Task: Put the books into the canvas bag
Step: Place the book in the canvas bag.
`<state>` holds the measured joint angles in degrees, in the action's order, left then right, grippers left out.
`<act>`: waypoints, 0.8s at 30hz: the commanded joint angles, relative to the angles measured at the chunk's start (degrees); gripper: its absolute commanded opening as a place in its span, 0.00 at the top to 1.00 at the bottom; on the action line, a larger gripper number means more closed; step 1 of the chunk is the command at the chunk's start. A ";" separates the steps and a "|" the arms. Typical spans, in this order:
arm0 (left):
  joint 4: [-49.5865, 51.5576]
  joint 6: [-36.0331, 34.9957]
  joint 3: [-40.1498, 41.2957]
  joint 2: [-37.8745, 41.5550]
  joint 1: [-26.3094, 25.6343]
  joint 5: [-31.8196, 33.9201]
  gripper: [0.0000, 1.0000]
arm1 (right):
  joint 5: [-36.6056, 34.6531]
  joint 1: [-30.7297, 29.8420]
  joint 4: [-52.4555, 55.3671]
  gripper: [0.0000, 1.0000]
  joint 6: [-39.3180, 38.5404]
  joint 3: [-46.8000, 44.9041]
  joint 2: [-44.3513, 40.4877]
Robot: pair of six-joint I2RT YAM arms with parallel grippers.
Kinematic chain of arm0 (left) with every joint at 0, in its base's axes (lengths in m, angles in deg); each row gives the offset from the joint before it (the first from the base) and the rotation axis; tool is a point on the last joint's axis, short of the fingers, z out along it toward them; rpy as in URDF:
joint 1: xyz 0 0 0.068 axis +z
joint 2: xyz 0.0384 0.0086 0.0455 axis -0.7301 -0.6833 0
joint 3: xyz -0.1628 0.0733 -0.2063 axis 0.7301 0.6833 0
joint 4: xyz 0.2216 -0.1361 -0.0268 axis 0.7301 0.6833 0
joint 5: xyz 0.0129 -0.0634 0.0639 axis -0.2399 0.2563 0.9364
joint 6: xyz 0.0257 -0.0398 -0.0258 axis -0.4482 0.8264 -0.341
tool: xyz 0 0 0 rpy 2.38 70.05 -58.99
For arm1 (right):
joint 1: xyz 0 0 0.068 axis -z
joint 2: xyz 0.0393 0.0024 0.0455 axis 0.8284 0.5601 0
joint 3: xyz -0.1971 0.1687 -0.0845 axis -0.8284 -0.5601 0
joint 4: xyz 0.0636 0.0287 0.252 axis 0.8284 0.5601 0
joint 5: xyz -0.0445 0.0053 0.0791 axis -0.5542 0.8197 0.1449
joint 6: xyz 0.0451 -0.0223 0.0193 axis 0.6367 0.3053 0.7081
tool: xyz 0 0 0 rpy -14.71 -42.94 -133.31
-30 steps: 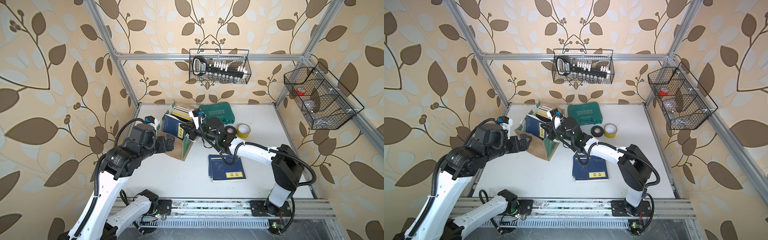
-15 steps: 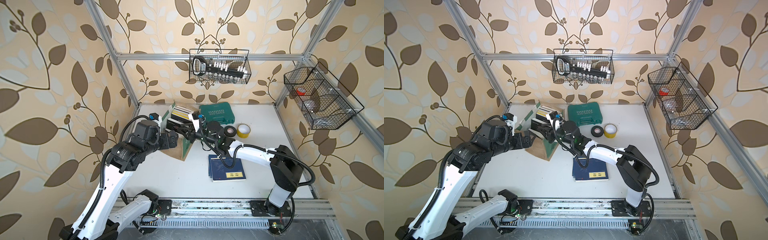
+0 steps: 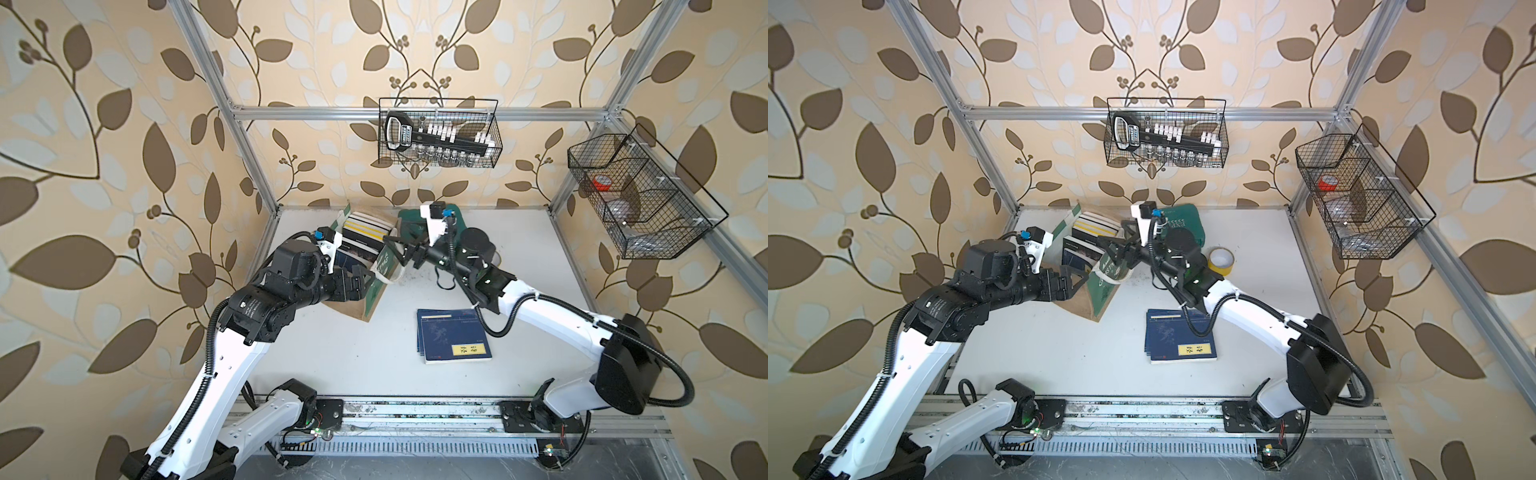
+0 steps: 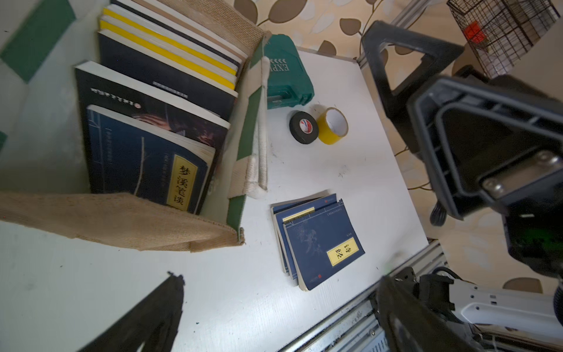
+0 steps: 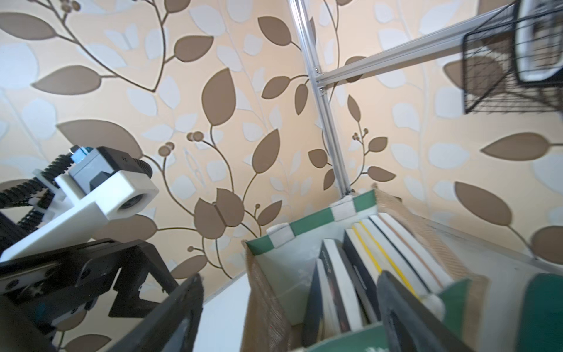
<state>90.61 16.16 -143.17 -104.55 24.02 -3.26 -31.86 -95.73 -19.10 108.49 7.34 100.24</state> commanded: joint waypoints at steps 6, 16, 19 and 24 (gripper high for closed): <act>-5.62 -2.18 3.76 -1.08 -7.75 -7.20 0.01 | -3.67 6.55 21.80 0.02 -0.62 -8.26 -13.49; -7.63 -3.89 7.28 -7.23 -24.05 -4.29 0.01 | 2.81 23.00 45.37 0.02 7.32 -21.41 -17.90; -9.30 -3.91 9.52 -9.01 -27.32 -2.15 0.01 | 3.24 23.62 47.92 0.02 7.71 -25.46 -18.60; -15.42 -1.64 14.53 -12.61 -30.95 0.51 0.01 | 4.59 23.49 48.84 0.02 9.30 -31.06 -20.62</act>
<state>80.36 13.97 -130.34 -116.15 -5.70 -5.09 -29.50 -72.17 27.30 116.16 -22.25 81.79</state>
